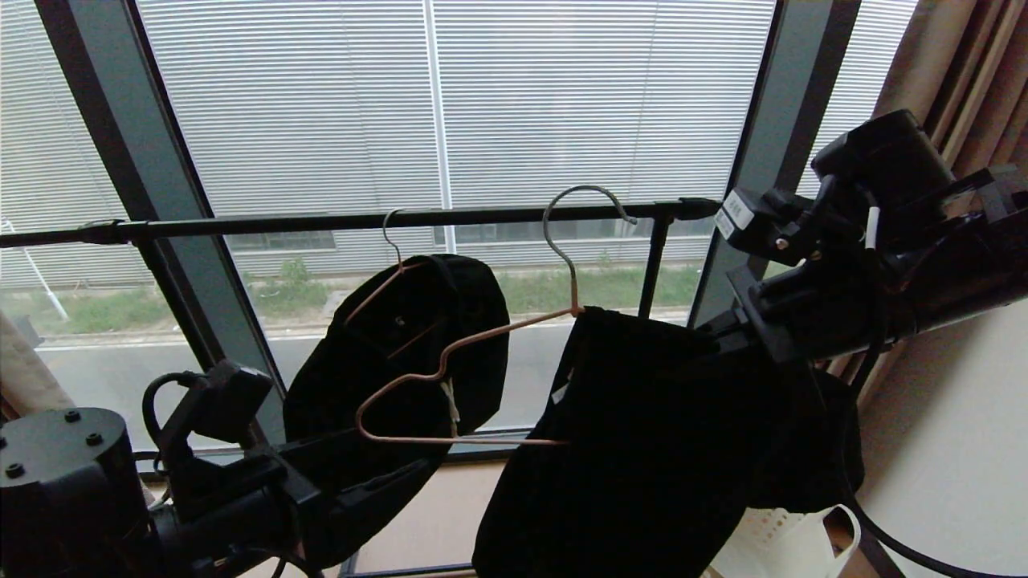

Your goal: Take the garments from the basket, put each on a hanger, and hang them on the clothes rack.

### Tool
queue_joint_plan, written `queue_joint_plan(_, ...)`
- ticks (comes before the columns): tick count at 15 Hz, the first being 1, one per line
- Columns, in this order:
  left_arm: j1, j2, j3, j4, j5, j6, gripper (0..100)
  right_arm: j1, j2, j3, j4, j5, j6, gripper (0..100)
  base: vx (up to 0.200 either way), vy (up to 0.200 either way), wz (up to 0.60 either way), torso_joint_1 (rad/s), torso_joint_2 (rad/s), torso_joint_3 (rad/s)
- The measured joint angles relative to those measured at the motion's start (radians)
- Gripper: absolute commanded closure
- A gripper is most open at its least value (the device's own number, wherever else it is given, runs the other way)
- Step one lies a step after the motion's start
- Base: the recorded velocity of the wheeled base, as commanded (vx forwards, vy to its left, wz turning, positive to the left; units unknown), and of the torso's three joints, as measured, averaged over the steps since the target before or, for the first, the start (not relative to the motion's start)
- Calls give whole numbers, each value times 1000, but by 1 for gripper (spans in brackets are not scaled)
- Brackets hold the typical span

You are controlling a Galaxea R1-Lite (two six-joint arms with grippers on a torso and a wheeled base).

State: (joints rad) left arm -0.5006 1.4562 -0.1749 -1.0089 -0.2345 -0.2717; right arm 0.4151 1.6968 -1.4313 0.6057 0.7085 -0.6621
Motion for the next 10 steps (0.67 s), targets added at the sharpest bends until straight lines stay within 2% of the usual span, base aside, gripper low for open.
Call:
queue_joint_plan(1, -10, -1, 17, 2, 0, -82, 0, -1, -4, 0, -6, 0, 8, 100, 0, 0, 0, 0, 0, 0)
queue_joint_plan(5, -76, 91, -5, 8, 2, -271, 0, -3, -19, 3, -34, 0, 11, 100, 0, 0, 0, 0, 0, 0)
queue_joint_plan(7, -111, 166, -83, 30, 9, -351, 0, -3, -24, 6, -35, 2, 11, 100, 0, 0, 0, 0, 0, 0)
queue_joint_plan(10, -132, 250, -224, 143, 17, -411, 0, -2, -31, 13, -35, 17, 11, 100, 0, 0, 0, 0, 0, 0)
